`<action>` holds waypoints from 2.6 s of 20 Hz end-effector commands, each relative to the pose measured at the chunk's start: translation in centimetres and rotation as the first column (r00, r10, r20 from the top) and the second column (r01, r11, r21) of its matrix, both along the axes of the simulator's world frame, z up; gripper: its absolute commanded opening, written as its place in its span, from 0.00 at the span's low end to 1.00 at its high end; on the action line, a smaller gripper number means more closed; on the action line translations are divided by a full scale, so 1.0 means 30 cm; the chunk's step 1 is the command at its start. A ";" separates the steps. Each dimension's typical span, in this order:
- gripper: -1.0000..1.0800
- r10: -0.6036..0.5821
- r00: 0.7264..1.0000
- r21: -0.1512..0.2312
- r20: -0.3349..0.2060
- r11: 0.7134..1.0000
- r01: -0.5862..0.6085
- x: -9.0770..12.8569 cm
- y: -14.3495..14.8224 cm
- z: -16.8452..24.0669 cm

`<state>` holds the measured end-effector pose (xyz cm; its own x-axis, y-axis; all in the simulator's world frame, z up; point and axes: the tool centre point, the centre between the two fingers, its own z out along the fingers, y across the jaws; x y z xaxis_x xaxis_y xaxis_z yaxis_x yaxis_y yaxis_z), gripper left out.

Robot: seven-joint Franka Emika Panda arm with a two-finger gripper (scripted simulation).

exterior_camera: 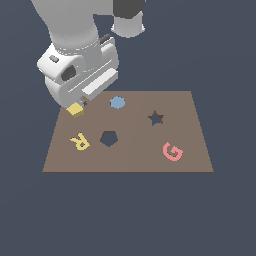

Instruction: Insert a designated object into the corresponding slot on a board.

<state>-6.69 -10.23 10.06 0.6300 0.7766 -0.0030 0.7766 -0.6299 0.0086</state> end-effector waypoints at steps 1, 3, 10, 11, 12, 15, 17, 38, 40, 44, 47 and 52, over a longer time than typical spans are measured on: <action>0.96 0.079 0.997 0.001 0.000 0.997 -0.079 -0.006 -0.034 -0.022; 0.96 0.140 0.990 0.002 -0.001 0.990 -0.140 -0.009 -0.062 -0.039; 0.96 0.329 0.944 0.005 -0.002 0.944 -0.329 -0.004 -0.150 -0.094; 0.96 0.351 0.936 0.005 -0.003 0.936 -0.351 -0.002 -0.161 -0.101; 0.96 0.372 0.928 0.005 -0.003 0.928 -0.372 0.001 -0.171 -0.108; 0.96 0.429 0.903 0.006 -0.003 0.903 -0.429 0.008 -0.199 -0.125; 0.96 0.461 0.887 0.006 -0.003 0.887 -0.461 0.013 -0.214 -0.135; 0.96 0.562 0.827 0.008 -0.005 0.827 -0.562 0.037 -0.262 -0.208; 0.96 0.563 0.827 0.008 -0.005 0.827 -0.563 0.038 -0.262 -0.226; 0.00 0.563 0.826 0.008 -0.005 0.826 -0.563 0.038 -0.262 -0.236; 0.00 0.563 0.826 0.008 -0.005 0.826 -0.563 0.038 -0.262 -0.236; 0.00 0.563 0.826 0.008 -0.005 0.826 -0.563 0.038 -0.262 -0.236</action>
